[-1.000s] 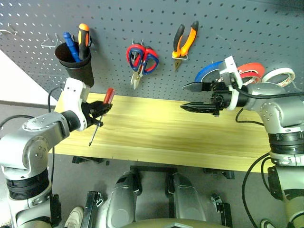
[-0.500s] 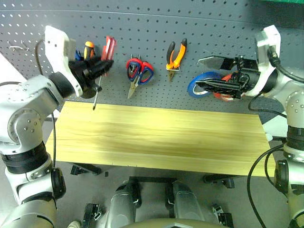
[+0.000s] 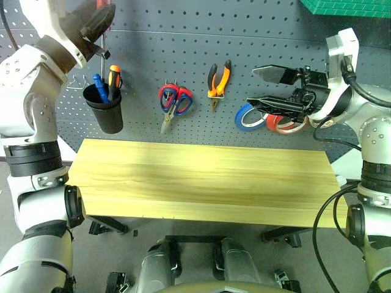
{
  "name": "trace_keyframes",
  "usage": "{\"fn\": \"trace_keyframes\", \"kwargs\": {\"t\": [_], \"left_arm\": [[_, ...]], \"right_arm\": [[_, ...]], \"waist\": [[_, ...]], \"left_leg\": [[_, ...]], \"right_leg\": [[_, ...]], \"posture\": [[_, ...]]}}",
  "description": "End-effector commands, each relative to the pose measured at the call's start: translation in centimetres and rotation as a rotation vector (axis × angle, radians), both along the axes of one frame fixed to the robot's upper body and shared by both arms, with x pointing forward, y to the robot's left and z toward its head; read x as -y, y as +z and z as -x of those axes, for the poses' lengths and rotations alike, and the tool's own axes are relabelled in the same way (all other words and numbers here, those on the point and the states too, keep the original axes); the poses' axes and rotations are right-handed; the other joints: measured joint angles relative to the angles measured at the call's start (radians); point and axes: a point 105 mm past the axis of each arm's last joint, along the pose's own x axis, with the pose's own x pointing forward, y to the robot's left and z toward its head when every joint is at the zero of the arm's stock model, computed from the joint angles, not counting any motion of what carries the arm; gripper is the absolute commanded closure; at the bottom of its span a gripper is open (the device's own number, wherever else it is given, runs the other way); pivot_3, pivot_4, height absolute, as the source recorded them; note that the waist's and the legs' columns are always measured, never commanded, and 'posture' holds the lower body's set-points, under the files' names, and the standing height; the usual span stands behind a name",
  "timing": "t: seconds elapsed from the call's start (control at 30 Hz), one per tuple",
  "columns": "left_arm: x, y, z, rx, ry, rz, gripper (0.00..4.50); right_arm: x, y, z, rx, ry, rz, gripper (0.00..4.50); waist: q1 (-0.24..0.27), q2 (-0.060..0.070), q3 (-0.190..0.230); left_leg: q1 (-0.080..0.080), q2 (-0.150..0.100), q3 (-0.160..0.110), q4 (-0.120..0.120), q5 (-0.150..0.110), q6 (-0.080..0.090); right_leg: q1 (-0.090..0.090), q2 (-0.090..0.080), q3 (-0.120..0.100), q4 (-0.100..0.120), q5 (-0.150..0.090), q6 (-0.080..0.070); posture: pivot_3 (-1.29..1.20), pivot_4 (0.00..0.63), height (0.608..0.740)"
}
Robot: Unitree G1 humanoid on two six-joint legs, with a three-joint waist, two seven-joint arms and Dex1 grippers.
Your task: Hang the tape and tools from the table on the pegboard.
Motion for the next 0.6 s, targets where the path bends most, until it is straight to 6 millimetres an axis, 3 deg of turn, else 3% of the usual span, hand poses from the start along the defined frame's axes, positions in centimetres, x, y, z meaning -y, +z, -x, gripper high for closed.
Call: {"fn": "trace_keyframes", "kwargs": {"t": [0.03,0.37,0.6], "left_arm": [[-0.8,1.6,0.2,0.082,0.056,-0.015,3.58],[-3.1,-3.6,-0.9,-0.003,0.137,-0.054,3.58],[-4.6,-5.5,-1.6,-0.004,0.183,-0.044,3.58]], "right_arm": [[0.2,1.0,0.8,0.066,-0.005,-0.005,0.00],[0.5,0.1,0.6,0.073,-0.038,0.055,0.00],[0.6,-0.2,0.6,0.074,-0.039,0.083,0.00]], "waist": [[-0.004,0.000,-0.004],[-0.021,0.000,-0.006],[-0.018,0.000,-0.006]], "left_leg": [[0.000,0.000,0.000,0.000,0.000,0.000],[0.005,0.000,0.000,0.000,0.000,0.000],[0.007,0.000,0.000,0.000,0.000,0.001]], "right_leg": [[0.000,0.000,0.000,0.000,0.000,0.000],[0.004,0.000,0.001,0.001,0.000,0.000],[0.006,0.000,0.001,0.001,0.000,0.000]], "posture": [[-0.10,0.024,0.730],[-0.11,0.039,0.730],[-0.10,0.048,0.730]]}}
